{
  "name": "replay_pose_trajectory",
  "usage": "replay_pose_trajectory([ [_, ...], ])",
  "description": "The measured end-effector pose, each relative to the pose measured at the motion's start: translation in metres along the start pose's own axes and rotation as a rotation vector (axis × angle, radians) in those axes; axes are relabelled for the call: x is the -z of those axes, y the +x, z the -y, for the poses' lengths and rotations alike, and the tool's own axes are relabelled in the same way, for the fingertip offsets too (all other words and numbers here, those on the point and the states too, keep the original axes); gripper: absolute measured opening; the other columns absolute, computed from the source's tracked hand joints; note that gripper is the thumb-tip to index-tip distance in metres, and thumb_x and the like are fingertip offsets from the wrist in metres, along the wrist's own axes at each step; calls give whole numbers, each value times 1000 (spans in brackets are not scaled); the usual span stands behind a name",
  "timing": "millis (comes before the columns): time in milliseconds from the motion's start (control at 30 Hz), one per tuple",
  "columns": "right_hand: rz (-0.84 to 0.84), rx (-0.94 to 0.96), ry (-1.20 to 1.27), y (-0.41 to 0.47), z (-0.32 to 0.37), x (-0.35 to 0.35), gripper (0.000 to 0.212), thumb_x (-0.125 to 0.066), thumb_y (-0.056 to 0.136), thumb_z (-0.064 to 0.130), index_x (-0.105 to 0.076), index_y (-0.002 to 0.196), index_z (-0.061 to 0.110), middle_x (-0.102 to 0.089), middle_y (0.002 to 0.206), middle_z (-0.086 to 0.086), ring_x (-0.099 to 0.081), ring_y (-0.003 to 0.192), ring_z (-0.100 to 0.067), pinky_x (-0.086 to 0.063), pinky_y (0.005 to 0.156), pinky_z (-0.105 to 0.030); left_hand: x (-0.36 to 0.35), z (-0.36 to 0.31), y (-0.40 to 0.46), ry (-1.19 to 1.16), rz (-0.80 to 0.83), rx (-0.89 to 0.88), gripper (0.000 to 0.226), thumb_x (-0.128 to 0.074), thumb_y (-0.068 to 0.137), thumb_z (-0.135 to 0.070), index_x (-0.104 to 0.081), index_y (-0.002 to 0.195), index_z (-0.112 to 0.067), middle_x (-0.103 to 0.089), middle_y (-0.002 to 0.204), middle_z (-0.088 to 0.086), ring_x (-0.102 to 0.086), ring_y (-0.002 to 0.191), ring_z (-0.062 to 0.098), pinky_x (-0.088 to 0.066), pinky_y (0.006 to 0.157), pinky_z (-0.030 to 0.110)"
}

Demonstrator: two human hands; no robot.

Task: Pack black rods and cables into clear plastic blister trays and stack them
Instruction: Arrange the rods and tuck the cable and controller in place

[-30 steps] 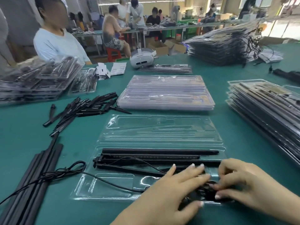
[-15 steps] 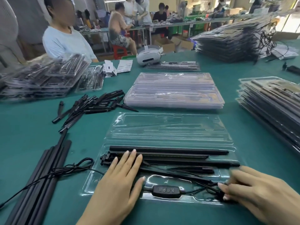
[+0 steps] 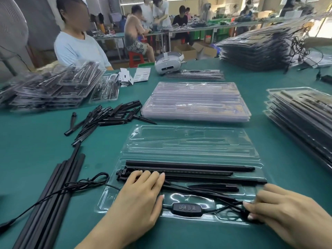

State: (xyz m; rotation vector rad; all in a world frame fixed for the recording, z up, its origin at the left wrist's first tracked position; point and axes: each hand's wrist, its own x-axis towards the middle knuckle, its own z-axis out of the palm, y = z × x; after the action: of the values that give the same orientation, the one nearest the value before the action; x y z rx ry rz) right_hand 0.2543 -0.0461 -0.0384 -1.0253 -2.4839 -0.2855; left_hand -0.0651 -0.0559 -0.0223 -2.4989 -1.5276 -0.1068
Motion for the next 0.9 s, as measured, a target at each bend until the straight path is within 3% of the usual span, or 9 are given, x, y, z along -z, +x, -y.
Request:
replay_pose_trajectory([
  [167, 105, -214, 278, 6, -7, 5, 12, -80, 69, 49, -72, 69, 40, -51, 59, 16, -47, 54, 4, -36, 43, -13, 20, -4, 20, -20, 108, 35, 51, -32, 87, -47, -75, 93, -22, -57, 70, -13, -57, 69, 9, -47, 77, 21],
  [233, 86, -214, 308, 5, -8, 4, 14, -71, 73, 53, -73, 70, 40, -52, 59, 16, -48, 54, 3, -38, 43, -14, 24, -15, 32, -31, 60, 82, 51, -24, 95, -48, -62, 122, -29, -64, 98, -10, -57, 98, 12, -38, 100, 28],
  [333, 92, -148, 280, 3, -4, 5, 29, -52, 84, 54, -74, 75, 37, -52, 63, 17, -47, 60, 0, -42, 44, -18, 27, -45, 46, -87, 89, -9, 49, -25, 94, -42, -54, 133, -36, -57, 135, -5, -51, 126, 17, -40, 106, 46],
  [400, 102, -67, 242, 0, -5, 7, 28, -51, 89, 48, -74, 81, 35, -52, 67, 17, -47, 64, -2, -43, 48, -17, 18, -62, 51, -254, 193, -161, 54, -10, 94, -49, -20, 147, -46, -11, 157, -19, -3, 147, 7, -3, 119, 49],
  [433, 108, -21, 211, 0, -5, 8, 27, -50, 91, 44, -74, 83, 34, -51, 68, 16, -47, 65, -4, -43, 49, -17, 9, -68, 51, -339, 229, -194, 60, -3, 90, -59, 0, 148, -48, 11, 154, -27, 21, 142, 1, 16, 116, 44],
  [500, 109, 64, 136, 0, -5, 8, 28, -48, 96, 37, -72, 85, 29, -52, 69, 12, -48, 62, -11, -43, 49, -20, -1, -75, 50, -414, 319, -176, 71, 2, 76, -75, 19, 141, -52, 28, 146, -33, 38, 132, -3, 30, 109, 45],
  [700, 127, 126, 24, -7, -4, 16, 42, -34, 103, 36, -74, 98, 24, -59, 76, 9, -52, 61, -11, -44, 53, -17, -7, -84, 54, -582, 271, -97, 35, -5, 91, -62, 9, 116, -82, 15, 148, -35, 32, 136, -2, 34, 104, 47],
  [800, 124, 149, -51, -12, 1, 14, 61, -22, 103, 45, -76, 104, 17, -67, 82, 7, -60, 65, -10, -49, 63, -19, -14, -83, 55, -519, 182, -110, 38, -4, 92, -60, 6, 126, -73, 13, 149, -33, 29, 138, 3, 34, 103, 44],
  [900, 71, 76, -165, -17, 11, 8, 60, -17, 105, 35, -73, 110, 14, -72, 85, 9, -67, 69, -8, -38, 90, -23, -15, -86, 56, -496, 120, -94, 44, -6, 90, -58, -2, 133, -66, 7, 151, -31, 22, 142, 8, 30, 103, 46],
])
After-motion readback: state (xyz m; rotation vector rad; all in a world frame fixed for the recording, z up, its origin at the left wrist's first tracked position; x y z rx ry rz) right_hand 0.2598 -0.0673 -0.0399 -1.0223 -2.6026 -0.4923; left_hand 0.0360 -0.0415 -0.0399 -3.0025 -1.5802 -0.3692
